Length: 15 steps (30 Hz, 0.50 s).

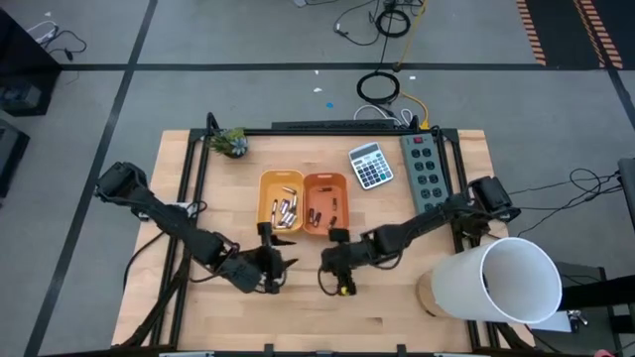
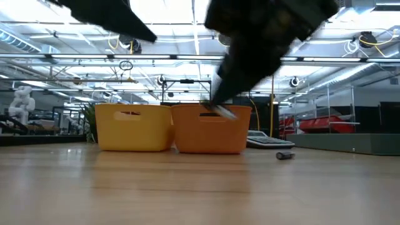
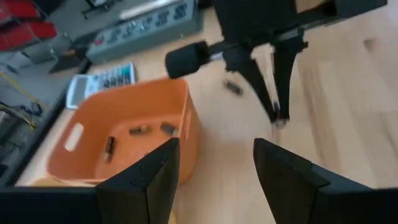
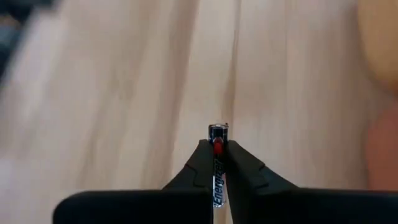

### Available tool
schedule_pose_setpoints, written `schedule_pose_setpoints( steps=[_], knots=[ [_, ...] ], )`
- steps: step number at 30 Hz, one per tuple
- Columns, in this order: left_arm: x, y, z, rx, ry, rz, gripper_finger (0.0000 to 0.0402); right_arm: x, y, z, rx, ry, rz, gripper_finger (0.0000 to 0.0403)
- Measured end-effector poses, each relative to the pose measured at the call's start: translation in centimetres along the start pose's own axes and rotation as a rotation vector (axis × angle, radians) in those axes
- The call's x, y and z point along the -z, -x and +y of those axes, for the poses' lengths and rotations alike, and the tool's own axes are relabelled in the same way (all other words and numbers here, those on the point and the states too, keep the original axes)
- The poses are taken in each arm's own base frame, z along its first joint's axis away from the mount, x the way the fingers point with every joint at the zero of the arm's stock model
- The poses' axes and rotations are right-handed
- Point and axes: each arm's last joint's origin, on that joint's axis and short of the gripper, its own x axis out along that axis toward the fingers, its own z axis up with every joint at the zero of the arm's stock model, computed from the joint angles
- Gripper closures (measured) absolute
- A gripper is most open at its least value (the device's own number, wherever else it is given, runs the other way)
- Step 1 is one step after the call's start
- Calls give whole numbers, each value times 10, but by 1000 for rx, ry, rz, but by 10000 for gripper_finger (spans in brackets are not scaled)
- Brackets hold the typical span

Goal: Sort batteries
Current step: Put the silver battery into the yellow bin

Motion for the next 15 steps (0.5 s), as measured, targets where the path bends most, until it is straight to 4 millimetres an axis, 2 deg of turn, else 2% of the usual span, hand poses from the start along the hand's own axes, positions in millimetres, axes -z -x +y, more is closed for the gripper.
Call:
schedule_pose_setpoints(
  steps=[8, 11, 15],
  knots=[
    [0, 26, -8, 16, -11, -65, 187, -39, 18, -30, -95, 19, -293, 402],
    [5, 32, -13, -33, -33, -85, 187, -48, 23, -41, 2, 35, -381, 402],
    [18, 31, -15, -80, -34, -117, 187, -60, 25, -70, 113, 3, -506, 400]
  ],
)
